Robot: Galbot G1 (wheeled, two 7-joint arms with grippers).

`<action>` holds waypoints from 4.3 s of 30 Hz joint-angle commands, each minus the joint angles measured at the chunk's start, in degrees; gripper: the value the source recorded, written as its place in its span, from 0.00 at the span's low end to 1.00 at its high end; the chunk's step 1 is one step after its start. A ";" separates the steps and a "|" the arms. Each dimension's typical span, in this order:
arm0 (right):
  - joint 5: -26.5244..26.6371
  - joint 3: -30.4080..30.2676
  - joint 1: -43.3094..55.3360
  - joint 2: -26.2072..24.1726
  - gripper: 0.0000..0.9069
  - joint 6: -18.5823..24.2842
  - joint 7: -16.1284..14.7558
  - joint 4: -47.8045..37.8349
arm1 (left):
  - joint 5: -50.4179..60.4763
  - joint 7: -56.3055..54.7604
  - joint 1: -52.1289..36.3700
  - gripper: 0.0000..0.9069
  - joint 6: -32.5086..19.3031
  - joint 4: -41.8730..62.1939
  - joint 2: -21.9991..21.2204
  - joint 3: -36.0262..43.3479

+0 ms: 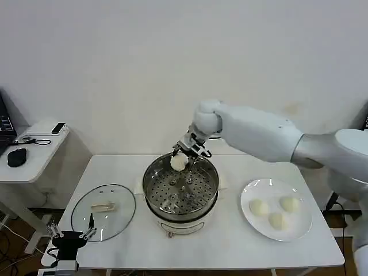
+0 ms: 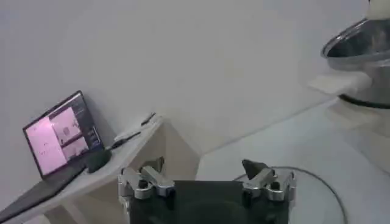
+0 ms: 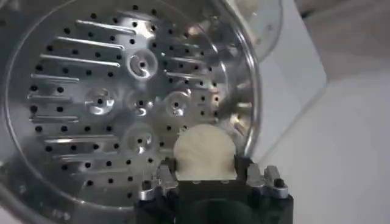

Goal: Take steamed baozi put them in steamer then cover it.

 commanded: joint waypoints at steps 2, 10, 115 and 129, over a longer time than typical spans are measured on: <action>-7.59 -0.76 -2.07 2.86 0.71 8.68 1.82 -4.04 | 0.07 -0.04 0.21 1.00 -0.09 -0.17 -0.11 -0.02; -12.78 0.75 -3.36 3.88 0.72 13.44 4.20 -8.27 | 0.08 -0.09 0.39 1.00 -0.27 -0.24 -0.27 -0.06; -0.78 14.38 -27.12 -36.55 0.70 -23.03 2.74 11.35 | -1.43 1.25 -2.95 1.00 1.53 0.01 3.69 1.35; 6.67 7.74 -8.38 -42.45 0.70 -24.67 1.49 17.19 | -1.39 1.18 -2.60 1.00 1.47 -1.07 3.50 1.52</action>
